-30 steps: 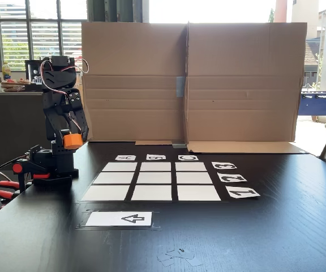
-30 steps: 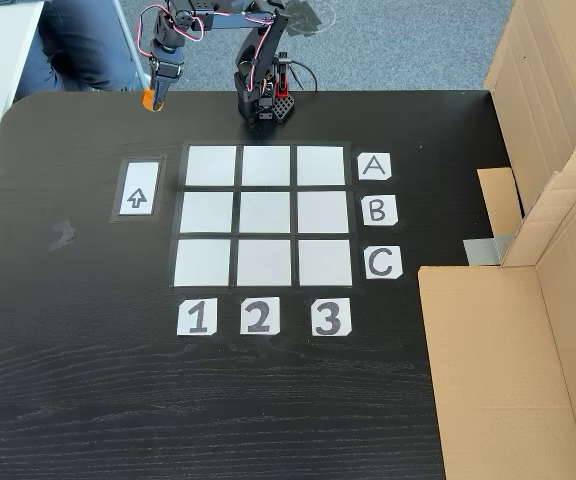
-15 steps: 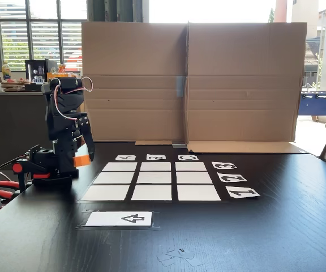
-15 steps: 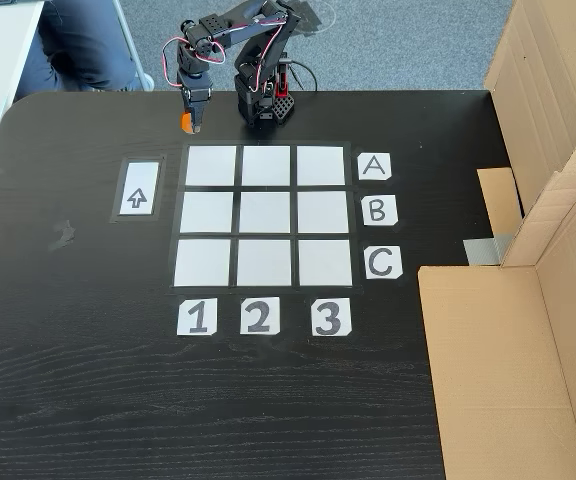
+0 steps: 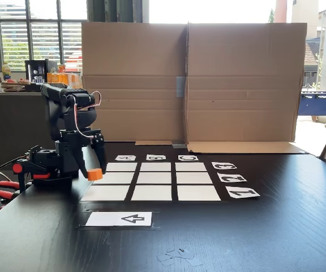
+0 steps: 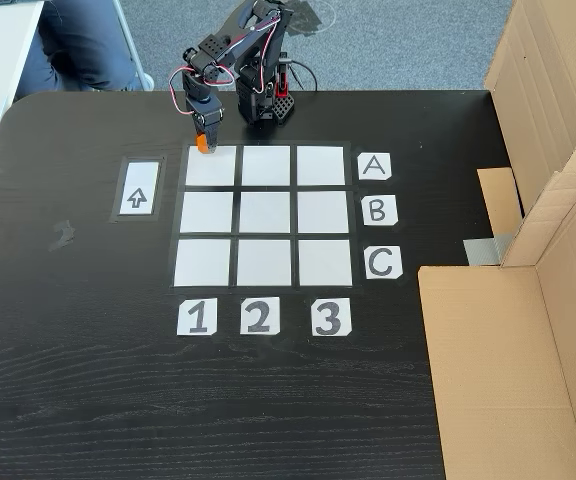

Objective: Pick up the round, orange token and place it in the grid on square A1.

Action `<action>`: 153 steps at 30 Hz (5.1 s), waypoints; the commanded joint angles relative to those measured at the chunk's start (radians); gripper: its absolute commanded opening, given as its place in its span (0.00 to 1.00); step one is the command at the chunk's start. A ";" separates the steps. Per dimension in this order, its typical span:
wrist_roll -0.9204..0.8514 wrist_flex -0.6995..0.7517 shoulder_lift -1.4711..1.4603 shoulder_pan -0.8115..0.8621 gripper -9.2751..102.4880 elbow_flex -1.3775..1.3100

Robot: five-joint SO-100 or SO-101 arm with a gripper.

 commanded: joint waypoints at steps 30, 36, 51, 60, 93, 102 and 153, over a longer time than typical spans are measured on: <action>-0.006 -0.201 -0.195 -0.067 0.08 -0.006; -0.006 -0.201 -0.216 -0.069 0.08 -0.003; -0.011 -0.215 -0.222 -0.072 0.20 0.021; -0.029 -0.264 -0.196 -0.046 0.32 0.067; -0.121 -0.330 0.356 0.227 0.37 -0.100; -0.163 -0.321 0.604 0.428 0.37 -0.077; -0.160 -0.179 1.226 1.037 0.08 0.729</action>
